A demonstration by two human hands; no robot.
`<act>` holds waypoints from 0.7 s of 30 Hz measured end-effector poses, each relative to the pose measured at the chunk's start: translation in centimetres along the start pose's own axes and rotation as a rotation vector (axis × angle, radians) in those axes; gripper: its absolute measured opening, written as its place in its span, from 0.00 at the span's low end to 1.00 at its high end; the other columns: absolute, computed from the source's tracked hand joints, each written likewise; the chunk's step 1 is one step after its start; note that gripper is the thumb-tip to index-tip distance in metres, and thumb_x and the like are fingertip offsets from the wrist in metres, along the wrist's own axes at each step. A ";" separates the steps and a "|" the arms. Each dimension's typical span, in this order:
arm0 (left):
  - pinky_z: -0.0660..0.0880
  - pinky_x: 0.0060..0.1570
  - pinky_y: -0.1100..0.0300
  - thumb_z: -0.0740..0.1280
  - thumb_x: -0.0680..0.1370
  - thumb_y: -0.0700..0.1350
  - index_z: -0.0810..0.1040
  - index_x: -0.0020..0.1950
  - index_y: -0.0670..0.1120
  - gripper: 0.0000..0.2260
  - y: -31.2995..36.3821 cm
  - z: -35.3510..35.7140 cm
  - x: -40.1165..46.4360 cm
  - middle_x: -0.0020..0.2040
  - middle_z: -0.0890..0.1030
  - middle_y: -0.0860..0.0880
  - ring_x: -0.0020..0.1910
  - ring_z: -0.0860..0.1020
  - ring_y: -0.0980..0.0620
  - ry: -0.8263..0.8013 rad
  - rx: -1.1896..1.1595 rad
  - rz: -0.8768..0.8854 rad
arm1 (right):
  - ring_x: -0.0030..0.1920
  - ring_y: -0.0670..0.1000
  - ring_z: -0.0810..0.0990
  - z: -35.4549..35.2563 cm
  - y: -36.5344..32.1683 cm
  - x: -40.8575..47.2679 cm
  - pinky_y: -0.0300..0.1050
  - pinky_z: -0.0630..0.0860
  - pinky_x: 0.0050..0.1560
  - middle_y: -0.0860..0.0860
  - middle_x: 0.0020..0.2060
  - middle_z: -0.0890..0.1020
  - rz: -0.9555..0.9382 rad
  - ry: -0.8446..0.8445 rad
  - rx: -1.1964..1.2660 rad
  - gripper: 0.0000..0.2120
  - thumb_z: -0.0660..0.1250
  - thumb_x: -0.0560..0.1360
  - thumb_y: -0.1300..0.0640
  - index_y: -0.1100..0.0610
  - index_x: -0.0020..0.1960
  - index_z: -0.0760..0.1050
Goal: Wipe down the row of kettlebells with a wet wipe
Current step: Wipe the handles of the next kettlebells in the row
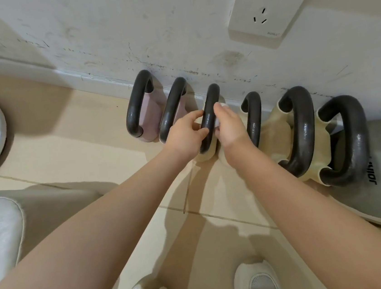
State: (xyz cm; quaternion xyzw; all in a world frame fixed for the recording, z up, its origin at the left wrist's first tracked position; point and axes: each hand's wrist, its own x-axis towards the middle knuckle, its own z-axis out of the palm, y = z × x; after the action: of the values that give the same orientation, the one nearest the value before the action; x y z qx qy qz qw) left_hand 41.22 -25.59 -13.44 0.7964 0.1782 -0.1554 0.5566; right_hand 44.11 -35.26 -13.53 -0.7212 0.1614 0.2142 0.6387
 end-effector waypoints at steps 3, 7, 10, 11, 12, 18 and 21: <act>0.77 0.56 0.48 0.64 0.77 0.41 0.72 0.68 0.51 0.19 -0.2 0.0 -0.1 0.50 0.83 0.44 0.50 0.81 0.47 -0.006 -0.039 -0.013 | 0.56 0.49 0.75 0.3 1.5 -1.6 0.42 0.72 0.58 0.59 0.56 0.75 -0.077 -0.130 0.026 0.11 0.52 0.81 0.50 0.57 0.54 0.68; 0.77 0.55 0.45 0.63 0.76 0.38 0.74 0.66 0.50 0.19 -0.4 -0.2 -0.1 0.50 0.83 0.38 0.50 0.81 0.42 -0.034 -0.120 -0.004 | 0.51 0.40 0.70 -0.4 3.3 -3.2 0.33 0.68 0.51 0.52 0.54 0.69 -0.273 -0.201 -0.112 0.10 0.52 0.81 0.56 0.60 0.58 0.65; 0.76 0.58 0.47 0.65 0.77 0.40 0.74 0.66 0.51 0.18 -0.4 -0.1 -0.2 0.53 0.81 0.37 0.53 0.81 0.43 -0.022 -0.135 -0.015 | 0.71 0.40 0.55 -0.3 2.7 -1.9 0.34 0.54 0.67 0.46 0.72 0.58 -0.376 -0.156 -0.196 0.23 0.51 0.81 0.51 0.49 0.75 0.52; 0.76 0.58 0.47 0.65 0.77 0.41 0.75 0.66 0.51 0.17 -0.3 -0.1 -0.3 0.54 0.81 0.37 0.53 0.80 0.43 -0.015 -0.140 -0.016 | 0.72 0.40 0.50 -0.2 2.4 -1.4 0.34 0.51 0.68 0.46 0.75 0.51 -0.388 -0.140 -0.241 0.25 0.50 0.81 0.52 0.48 0.76 0.48; 0.76 0.57 0.46 0.65 0.77 0.41 0.75 0.65 0.51 0.17 -0.2 0.0 -0.5 0.53 0.81 0.36 0.53 0.80 0.42 -0.010 -0.148 -0.014 | 0.73 0.41 0.49 -0.2 2.4 -1.1 0.35 0.50 0.69 0.46 0.77 0.47 -0.406 -0.116 -0.324 0.25 0.50 0.81 0.53 0.49 0.76 0.46; 0.77 0.51 0.59 0.64 0.76 0.37 0.74 0.64 0.43 0.16 0.3 0.4 -1.4 0.52 0.82 0.44 0.46 0.80 0.50 0.079 -0.278 -0.119 | 0.76 0.49 0.45 -1.9 4.0 -1.8 0.47 0.46 0.75 0.51 0.77 0.50 -0.669 -0.110 -0.883 0.31 0.44 0.76 0.44 0.58 0.74 0.56; 0.78 0.49 0.60 0.62 0.78 0.38 0.72 0.65 0.42 0.15 -0.4 -0.1 -2.0 0.52 0.81 0.44 0.47 0.80 0.50 0.158 -0.517 -0.250 | 0.76 0.51 0.52 -2.3 3.5 -2.3 0.44 0.42 0.74 0.52 0.75 0.60 -0.826 -0.157 -1.127 0.31 0.42 0.76 0.43 0.59 0.71 0.65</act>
State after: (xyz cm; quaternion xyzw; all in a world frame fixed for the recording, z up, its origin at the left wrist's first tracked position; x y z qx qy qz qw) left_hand 39.26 -25.58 -12.88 0.6098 0.3514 -0.1095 0.7019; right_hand 40.58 -38.11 -15.10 -0.9270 -0.3079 0.0565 0.2066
